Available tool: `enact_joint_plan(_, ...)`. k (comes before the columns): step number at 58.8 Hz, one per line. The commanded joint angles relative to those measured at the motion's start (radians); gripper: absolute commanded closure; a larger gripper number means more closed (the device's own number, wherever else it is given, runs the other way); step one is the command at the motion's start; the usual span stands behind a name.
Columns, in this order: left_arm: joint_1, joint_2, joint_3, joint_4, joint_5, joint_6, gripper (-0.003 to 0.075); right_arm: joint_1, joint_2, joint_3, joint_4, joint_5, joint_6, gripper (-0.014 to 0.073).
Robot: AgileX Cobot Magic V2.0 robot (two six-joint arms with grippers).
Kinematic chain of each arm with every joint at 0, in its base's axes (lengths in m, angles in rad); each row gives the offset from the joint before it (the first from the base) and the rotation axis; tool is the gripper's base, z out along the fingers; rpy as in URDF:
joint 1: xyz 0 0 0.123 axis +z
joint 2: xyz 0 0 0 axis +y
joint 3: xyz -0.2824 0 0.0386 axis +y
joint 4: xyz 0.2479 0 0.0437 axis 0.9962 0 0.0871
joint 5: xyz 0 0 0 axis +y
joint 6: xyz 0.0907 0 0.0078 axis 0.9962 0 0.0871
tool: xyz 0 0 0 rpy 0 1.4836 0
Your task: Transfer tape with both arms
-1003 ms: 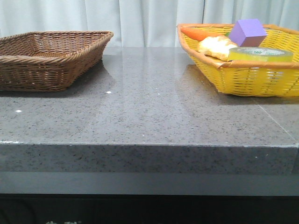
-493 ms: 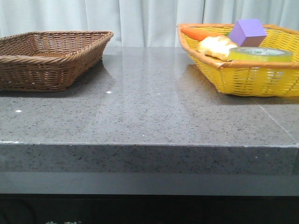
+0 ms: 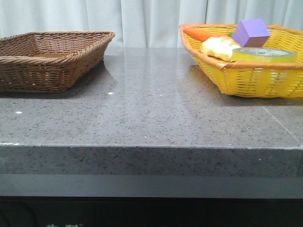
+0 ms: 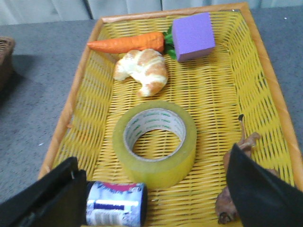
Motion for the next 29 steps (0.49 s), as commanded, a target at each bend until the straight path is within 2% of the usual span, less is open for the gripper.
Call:
enact_joint_plan(1, 0.003, 0.012, -0.036, -0.008, -0.083, -0.009, 0.0068, -0.027, 0.082, -0.114, 0.001, -0.025, 0.006, -0.0022)
enact_joint_plan(29, 0.003, 0.012, -0.036, -0.008, -0.085, -0.009, 0.0068, -0.035, 0.639, -0.602, -0.014, 0.297, 0.006, -0.0022)
